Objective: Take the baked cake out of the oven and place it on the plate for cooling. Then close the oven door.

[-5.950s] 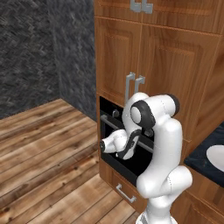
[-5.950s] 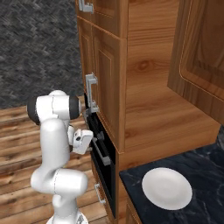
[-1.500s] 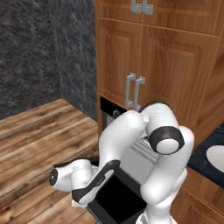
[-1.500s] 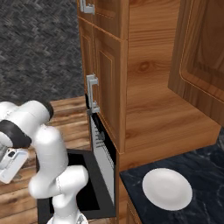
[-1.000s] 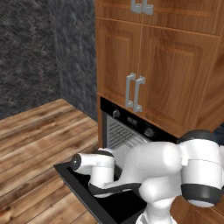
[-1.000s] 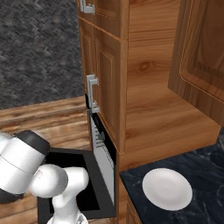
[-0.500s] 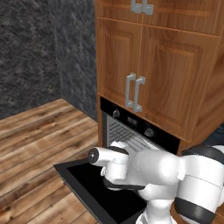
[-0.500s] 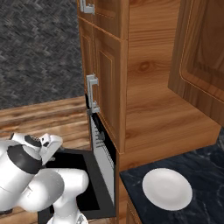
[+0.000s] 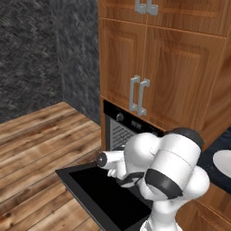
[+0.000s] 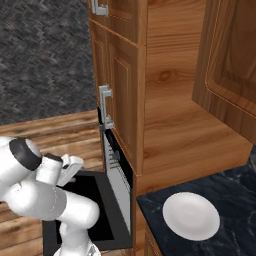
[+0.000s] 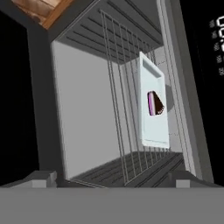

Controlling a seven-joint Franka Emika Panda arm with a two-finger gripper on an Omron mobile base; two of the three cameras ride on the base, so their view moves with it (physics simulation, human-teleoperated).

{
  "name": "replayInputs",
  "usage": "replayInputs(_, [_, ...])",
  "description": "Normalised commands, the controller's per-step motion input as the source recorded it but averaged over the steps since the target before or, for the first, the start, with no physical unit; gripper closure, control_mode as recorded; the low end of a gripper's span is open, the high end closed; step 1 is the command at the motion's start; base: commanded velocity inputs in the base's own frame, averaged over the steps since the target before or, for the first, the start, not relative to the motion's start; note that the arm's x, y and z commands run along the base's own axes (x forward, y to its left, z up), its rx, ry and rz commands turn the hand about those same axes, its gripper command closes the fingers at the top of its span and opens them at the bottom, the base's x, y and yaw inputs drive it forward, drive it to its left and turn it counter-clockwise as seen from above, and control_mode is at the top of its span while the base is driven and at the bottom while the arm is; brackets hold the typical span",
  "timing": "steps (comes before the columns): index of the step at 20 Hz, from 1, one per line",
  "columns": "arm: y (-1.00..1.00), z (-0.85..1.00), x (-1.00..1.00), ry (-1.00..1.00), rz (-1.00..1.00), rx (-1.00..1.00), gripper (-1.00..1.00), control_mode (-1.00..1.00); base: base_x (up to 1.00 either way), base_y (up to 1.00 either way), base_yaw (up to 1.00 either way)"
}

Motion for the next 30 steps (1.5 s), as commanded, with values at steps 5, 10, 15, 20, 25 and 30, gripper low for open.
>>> replayInputs(5, [-0.11,-0.02,0.44,-0.03,-0.16,-0.11,-1.00,-1.00,0.00,0.00,0.00])
replayInputs(10, [-0.17,0.00,0.25,0.00,-0.15,-0.11,-1.00,-1.00,0.00,0.00,0.00])
replayInputs(15, [-0.18,-0.04,0.29,0.00,-0.14,-0.14,-1.00,-1.00,0.00,0.00,0.00])
replayInputs(20, [-0.15,-0.06,0.46,0.00,-0.14,-0.14,-1.00,-1.00,0.00,0.00,0.00])
replayInputs(25, [-0.16,-0.17,0.43,0.00,-0.12,-0.16,-1.00,-1.00,0.00,0.00,0.00])
replayInputs(30, [-0.26,-0.34,0.23,0.00,-0.08,-0.17,-1.00,-1.00,0.00,0.00,0.00])
